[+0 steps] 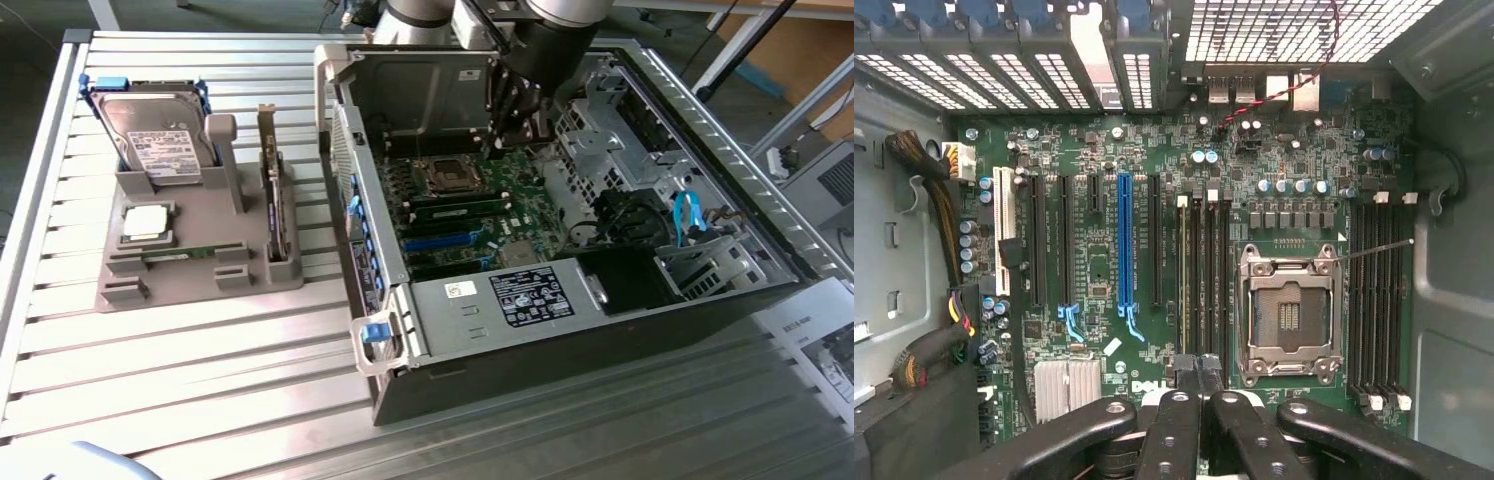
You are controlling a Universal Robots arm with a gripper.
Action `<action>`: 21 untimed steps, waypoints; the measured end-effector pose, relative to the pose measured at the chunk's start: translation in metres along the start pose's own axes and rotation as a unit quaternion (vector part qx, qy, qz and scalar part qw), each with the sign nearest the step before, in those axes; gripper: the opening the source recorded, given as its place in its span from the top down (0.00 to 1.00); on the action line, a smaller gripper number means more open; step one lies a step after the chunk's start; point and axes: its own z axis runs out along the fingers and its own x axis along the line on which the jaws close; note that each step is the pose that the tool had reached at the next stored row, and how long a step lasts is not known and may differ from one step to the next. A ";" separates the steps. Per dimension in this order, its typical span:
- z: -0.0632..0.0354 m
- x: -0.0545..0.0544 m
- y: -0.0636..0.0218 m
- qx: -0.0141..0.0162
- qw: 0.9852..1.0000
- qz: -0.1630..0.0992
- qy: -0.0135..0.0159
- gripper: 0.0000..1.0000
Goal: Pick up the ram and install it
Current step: 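Press down the ram until it locks into place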
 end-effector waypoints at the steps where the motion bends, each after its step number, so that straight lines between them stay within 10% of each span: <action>1: 0.0000 0.000 0.0000 0.000 1.000 0.000 0.000 0.90; 14: 0.0000 0.000 -0.0001 0.000 1.000 0.003 0.000 0.90; 21: 0.0001 0.000 -0.0001 0.002 0.999 0.052 0.000 0.90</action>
